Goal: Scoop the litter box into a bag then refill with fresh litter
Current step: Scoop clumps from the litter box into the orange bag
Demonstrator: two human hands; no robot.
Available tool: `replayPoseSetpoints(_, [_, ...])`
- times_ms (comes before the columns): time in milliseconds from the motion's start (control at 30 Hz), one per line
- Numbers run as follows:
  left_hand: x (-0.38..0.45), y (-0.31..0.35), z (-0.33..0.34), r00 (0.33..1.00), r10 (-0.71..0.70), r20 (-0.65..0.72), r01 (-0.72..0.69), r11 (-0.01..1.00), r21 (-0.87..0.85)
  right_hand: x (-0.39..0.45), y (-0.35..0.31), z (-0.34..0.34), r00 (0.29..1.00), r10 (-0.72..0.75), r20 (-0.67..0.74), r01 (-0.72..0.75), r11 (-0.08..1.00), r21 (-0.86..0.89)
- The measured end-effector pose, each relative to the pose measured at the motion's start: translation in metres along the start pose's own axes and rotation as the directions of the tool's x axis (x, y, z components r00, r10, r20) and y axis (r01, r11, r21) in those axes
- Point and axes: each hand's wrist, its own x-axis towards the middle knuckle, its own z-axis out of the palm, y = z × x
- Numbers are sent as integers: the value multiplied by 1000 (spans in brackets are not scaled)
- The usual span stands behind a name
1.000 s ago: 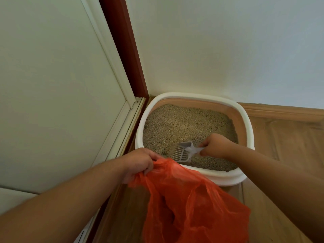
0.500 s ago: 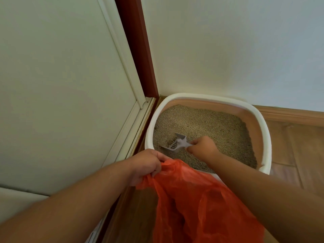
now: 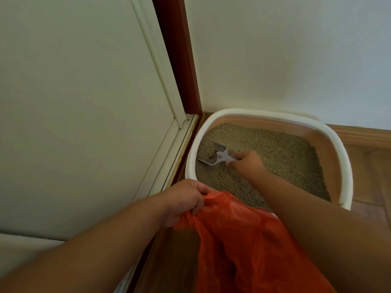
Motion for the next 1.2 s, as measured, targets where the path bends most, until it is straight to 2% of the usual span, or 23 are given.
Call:
replayPoseSetpoints(200, [-1,-1,-2,1000,-1,10,1,1000,-18,11,18,-11,999,3,47,-11,983,186])
replayPoseSetpoints(433, [-2,-2,-1,1000,-13,0,13,1000,-23,4,33,5,990,95,100,-128,902,411])
replayPoseSetpoints(667, [-4,0,2,1000,-4,1,4,999,-42,-5,26,1,994,50,100,-80,943,324])
replayPoseSetpoints(900, [-4,4,9,1000,27,0,-27,999,-16,-2,37,-45,995,-1,103,2,1000,-9])
replayPoseSetpoints(1200, [-9,1,7,1000,-2,9,2,1000,-7,19,-2,-29,989,-77,125,107,962,-252])
